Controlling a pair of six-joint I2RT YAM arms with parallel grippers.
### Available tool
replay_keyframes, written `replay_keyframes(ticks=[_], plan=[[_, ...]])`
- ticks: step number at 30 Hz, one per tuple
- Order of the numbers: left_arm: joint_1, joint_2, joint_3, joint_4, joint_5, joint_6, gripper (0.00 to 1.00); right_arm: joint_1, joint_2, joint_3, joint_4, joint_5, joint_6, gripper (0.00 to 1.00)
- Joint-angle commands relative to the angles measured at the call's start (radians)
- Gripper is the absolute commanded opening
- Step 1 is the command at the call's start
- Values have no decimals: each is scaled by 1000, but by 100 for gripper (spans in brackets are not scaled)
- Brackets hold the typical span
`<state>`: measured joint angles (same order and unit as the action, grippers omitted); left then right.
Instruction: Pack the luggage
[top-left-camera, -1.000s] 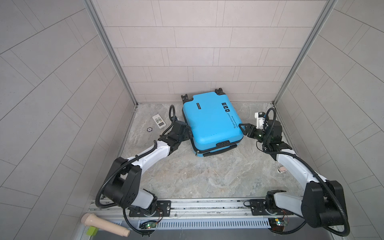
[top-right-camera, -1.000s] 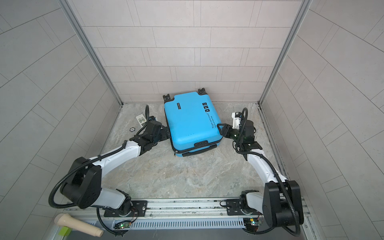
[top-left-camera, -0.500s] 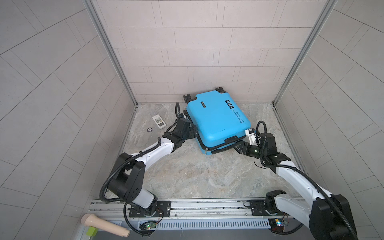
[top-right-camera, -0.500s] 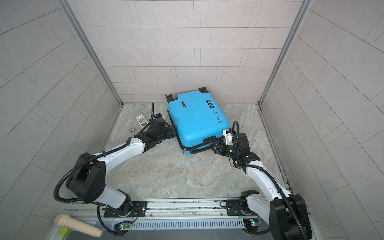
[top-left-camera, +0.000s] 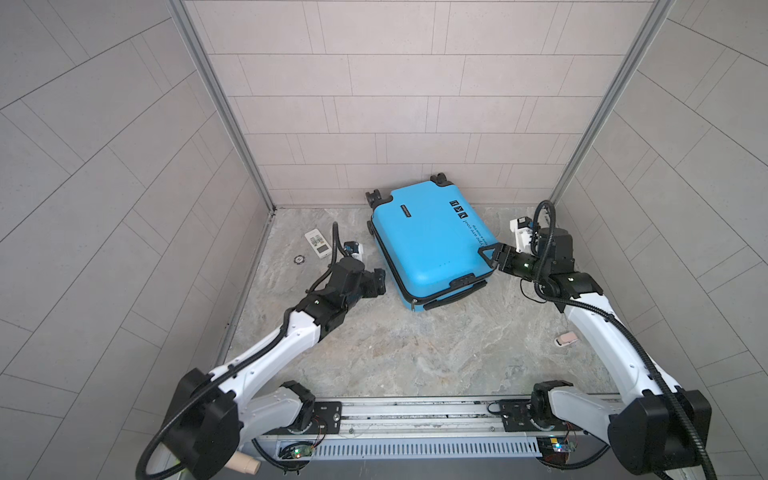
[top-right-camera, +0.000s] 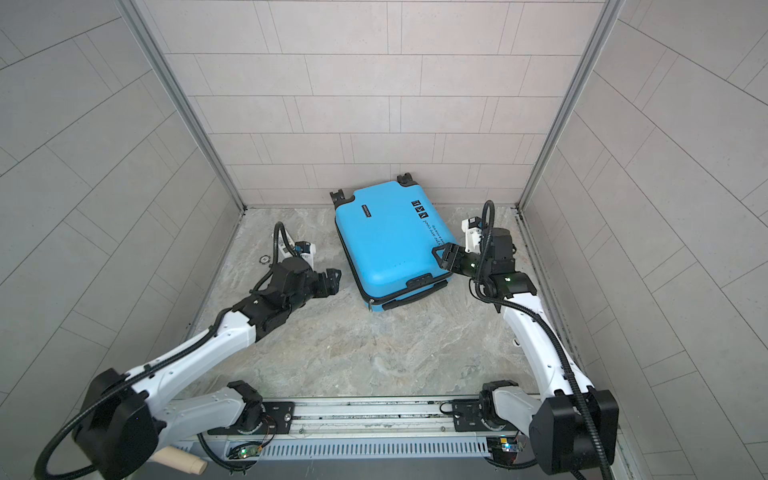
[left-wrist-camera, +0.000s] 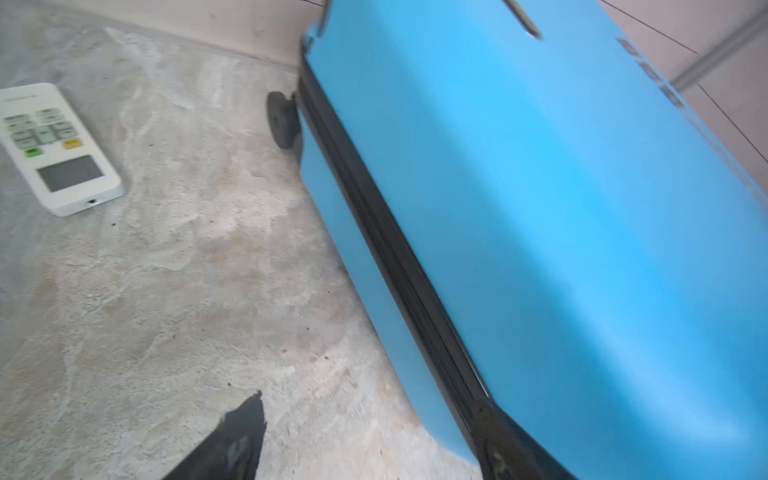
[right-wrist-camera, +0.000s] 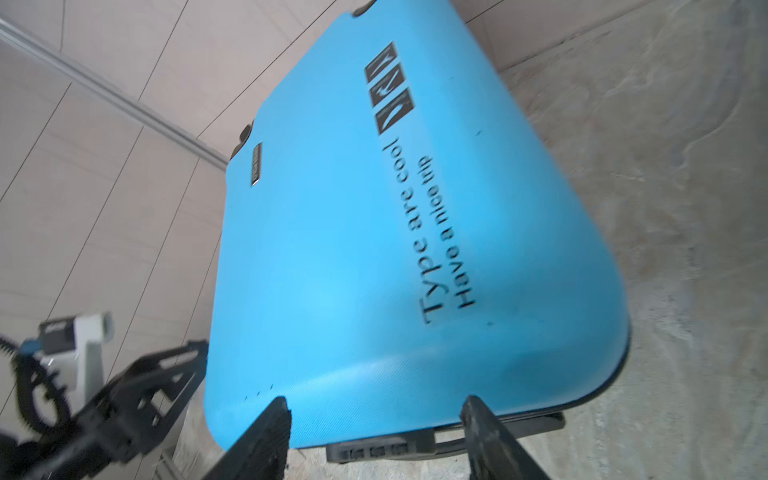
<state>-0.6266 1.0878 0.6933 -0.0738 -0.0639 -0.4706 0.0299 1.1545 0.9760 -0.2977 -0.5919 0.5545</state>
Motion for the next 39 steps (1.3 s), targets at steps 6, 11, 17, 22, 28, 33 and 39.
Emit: replay_keyframes(ticks=[6, 11, 17, 22, 28, 33, 39], plan=[[-208, -31, -259, 285, -20, 78, 74, -110, 152, 68, -75, 72, 93, 67], [-229, 88, -298, 483, 33, 113, 69, -118, 189, 56, -59, 38, 114, 65], [-229, 223, -365, 867, 122, 103, 67, -118, 155, -14, -73, 26, 99, 65], [-229, 330, -368, 1009, 103, 79, 65, -120, 134, -55, -89, 25, 79, 65], [-229, 402, -362, 1084, 45, 49, 57, -121, 128, -63, -87, 4, 81, 65], [-231, 426, -363, 1170, 76, 11, 52, -120, 122, -72, -84, -6, 87, 65], [-231, 450, -358, 1197, 111, -26, 43, -120, 110, -93, -77, -10, 91, 65]])
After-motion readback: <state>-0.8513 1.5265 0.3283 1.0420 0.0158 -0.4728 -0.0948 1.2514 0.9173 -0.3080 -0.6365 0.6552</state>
